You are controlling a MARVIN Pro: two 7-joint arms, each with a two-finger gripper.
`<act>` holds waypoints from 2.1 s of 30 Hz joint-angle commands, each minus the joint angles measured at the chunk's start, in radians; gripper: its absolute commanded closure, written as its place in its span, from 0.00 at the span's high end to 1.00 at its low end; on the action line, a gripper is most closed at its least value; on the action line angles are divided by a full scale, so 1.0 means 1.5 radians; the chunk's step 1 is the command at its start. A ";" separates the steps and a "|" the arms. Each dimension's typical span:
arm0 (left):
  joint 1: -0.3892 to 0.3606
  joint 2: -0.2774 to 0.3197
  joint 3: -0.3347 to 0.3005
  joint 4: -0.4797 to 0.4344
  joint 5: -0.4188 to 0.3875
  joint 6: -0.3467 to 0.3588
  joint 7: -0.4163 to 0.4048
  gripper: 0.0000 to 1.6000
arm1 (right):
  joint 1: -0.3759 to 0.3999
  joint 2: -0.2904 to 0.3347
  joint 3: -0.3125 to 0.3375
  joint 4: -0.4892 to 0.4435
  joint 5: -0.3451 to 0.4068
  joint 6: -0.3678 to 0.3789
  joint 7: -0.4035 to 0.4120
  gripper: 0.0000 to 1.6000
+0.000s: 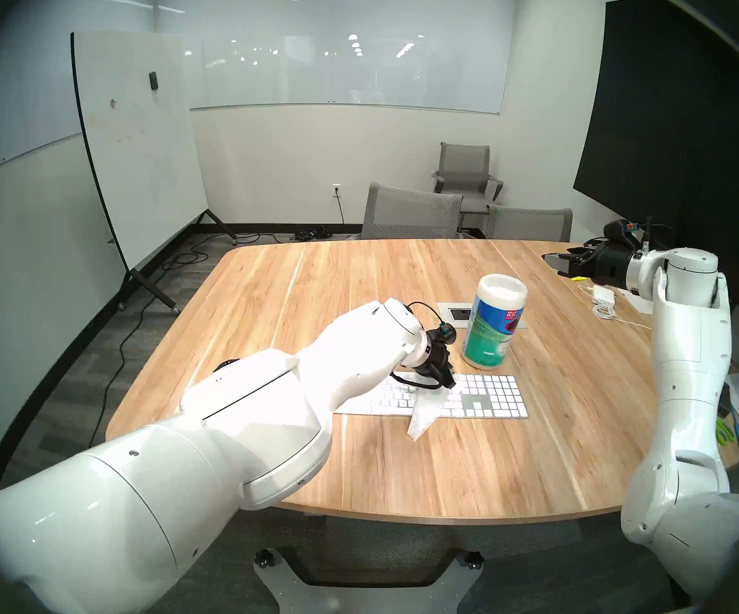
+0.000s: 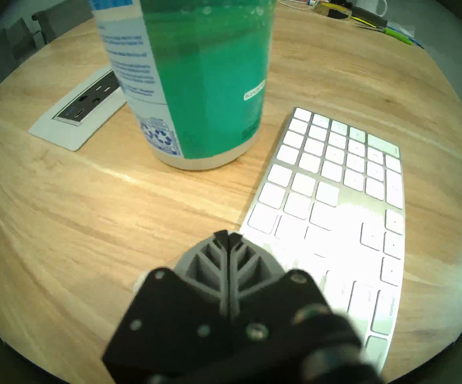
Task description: Wipe the keyboards and mice with a disinfecting wipe, then set the wipe down
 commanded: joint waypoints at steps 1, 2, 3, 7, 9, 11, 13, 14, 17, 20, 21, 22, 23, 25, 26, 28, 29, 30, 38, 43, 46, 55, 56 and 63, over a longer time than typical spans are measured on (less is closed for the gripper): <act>-0.002 -0.058 -0.006 -0.010 -0.010 -0.013 0.000 0.00 | 0.014 0.002 -0.001 -0.012 0.002 -0.001 -0.001 1.00; -0.001 -0.062 -0.007 -0.010 -0.012 -0.013 -0.001 0.00 | 0.014 0.002 -0.001 -0.012 0.002 -0.001 -0.001 1.00; 0.001 -0.066 -0.007 -0.010 -0.012 -0.014 0.000 0.00 | 0.014 0.002 -0.001 -0.012 0.002 -0.001 -0.001 1.00; 0.014 -0.080 -0.004 0.000 -0.013 -0.026 0.006 0.00 | 0.014 0.001 -0.001 -0.012 0.001 0.000 -0.001 1.00; 0.021 -0.085 -0.004 0.006 -0.013 -0.035 0.008 0.00 | 0.014 0.001 -0.001 -0.012 0.001 0.000 -0.001 1.00; 0.028 -0.090 -0.004 0.013 -0.014 -0.044 0.010 0.00 | 0.014 0.001 -0.001 -0.012 0.001 0.000 -0.001 1.00; 0.036 -0.094 -0.002 0.021 -0.014 -0.054 0.011 0.00 | 0.014 0.001 -0.001 -0.013 0.001 0.000 -0.001 1.00; 0.039 -0.096 -0.001 0.024 -0.013 -0.057 0.012 0.00 | 0.014 0.001 -0.001 -0.013 0.001 0.000 -0.001 1.00; 0.040 -0.103 -0.001 0.036 -0.014 -0.068 0.009 0.00 | 0.014 0.001 -0.001 -0.013 0.001 0.001 -0.001 1.00; 0.034 -0.111 -0.005 0.056 -0.018 -0.085 0.004 0.00 | 0.014 0.001 -0.001 -0.013 0.001 0.001 -0.001 1.00; 0.034 -0.111 -0.005 0.056 -0.018 -0.085 0.004 0.00 | 0.014 0.001 -0.001 -0.013 0.001 0.001 -0.001 1.00; 0.031 -0.112 -0.005 0.055 -0.019 -0.083 0.002 0.00 | 0.014 0.001 -0.001 -0.013 0.001 0.001 -0.001 1.00; 0.031 -0.112 -0.005 0.055 -0.019 -0.083 0.002 0.00 | 0.014 0.001 -0.001 -0.013 0.001 0.001 -0.001 1.00; 0.027 -0.112 -0.008 0.054 -0.021 -0.083 0.000 0.00 | 0.014 0.001 -0.001 -0.013 0.001 0.001 -0.001 1.00; 0.025 -0.113 -0.009 0.056 -0.021 -0.085 0.002 0.00 | 0.014 0.001 -0.001 -0.013 0.001 0.001 -0.001 1.00; 0.023 -0.113 -0.010 0.058 -0.022 -0.086 0.001 0.00 | 0.014 0.001 -0.001 -0.013 0.001 0.001 -0.001 1.00; 0.021 -0.114 -0.013 0.060 -0.024 -0.088 0.002 0.00 | 0.014 0.001 -0.001 -0.013 0.001 0.001 -0.001 1.00; 0.020 -0.115 -0.014 0.061 -0.024 -0.090 0.007 0.00 | 0.014 0.001 -0.001 -0.013 0.001 0.001 -0.001 1.00; 0.000 -0.122 -0.036 0.086 -0.037 -0.098 0.037 0.00 | 0.014 0.001 -0.001 -0.012 0.001 0.000 -0.001 1.00; -0.015 -0.120 -0.048 0.092 -0.045 -0.098 0.052 0.00 | 0.014 0.001 -0.001 -0.012 0.001 0.000 -0.001 1.00; -0.017 -0.124 -0.052 0.095 -0.046 -0.098 0.065 0.00 | 0.014 0.002 -0.001 -0.012 0.002 -0.001 -0.001 1.00; 0.020 -0.140 -0.046 0.100 -0.039 -0.111 0.106 0.00 | 0.014 0.002 0.000 -0.011 0.002 -0.001 -0.001 1.00; 0.025 -0.140 -0.045 0.101 -0.039 -0.113 0.110 0.00 | 0.014 0.002 0.000 -0.011 0.002 -0.001 -0.001 1.00; 0.041 -0.140 -0.042 0.088 -0.040 -0.111 0.131 0.00 | 0.013 0.002 0.000 -0.011 0.002 -0.001 0.000 1.00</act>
